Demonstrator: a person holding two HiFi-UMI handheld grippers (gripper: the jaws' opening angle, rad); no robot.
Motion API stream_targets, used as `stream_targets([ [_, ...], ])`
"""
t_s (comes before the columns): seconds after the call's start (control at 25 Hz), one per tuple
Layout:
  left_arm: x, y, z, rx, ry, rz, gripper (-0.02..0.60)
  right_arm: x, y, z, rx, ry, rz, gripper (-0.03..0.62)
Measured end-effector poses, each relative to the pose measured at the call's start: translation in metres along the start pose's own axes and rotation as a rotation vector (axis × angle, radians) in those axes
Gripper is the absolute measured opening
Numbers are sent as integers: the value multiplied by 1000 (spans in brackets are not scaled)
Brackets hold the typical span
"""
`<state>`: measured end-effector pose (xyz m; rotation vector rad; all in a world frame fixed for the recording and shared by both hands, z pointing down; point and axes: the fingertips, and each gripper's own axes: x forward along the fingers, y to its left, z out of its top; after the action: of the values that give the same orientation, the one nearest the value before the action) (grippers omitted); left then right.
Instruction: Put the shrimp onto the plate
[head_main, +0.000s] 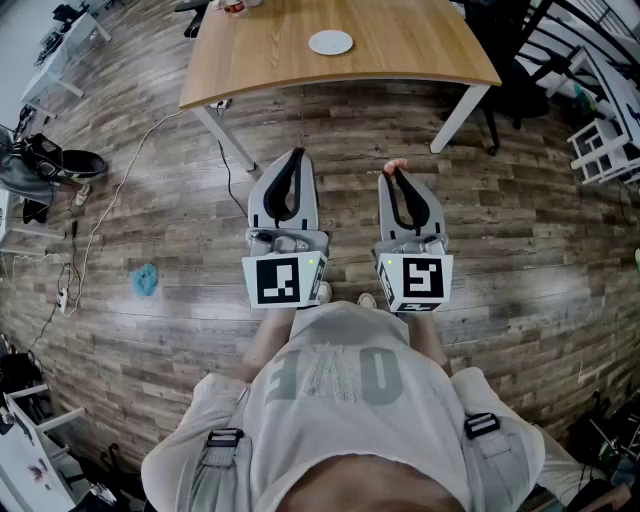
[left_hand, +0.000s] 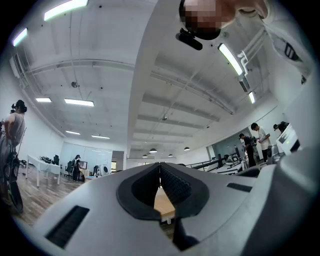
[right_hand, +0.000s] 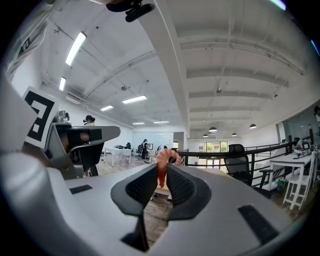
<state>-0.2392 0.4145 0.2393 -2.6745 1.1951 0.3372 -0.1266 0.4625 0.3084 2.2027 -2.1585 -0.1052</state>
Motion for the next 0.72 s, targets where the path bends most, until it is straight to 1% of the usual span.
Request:
stream_targets([
  [0.28,-4,4,2,-4,4,18,9,-6,-4,3,3,-9,-10,64],
  [0.44,-2,-2,5,8,3,25,9,-12,-11,7,-12,-30,14,64],
  [0.56,-2,-6,4,14,4,44,9,-21,-21,10,-8,-63,17,64],
  [0.72,-3,-17,0,26,11,78,9,-33,-43,1,19,-54,16,64],
])
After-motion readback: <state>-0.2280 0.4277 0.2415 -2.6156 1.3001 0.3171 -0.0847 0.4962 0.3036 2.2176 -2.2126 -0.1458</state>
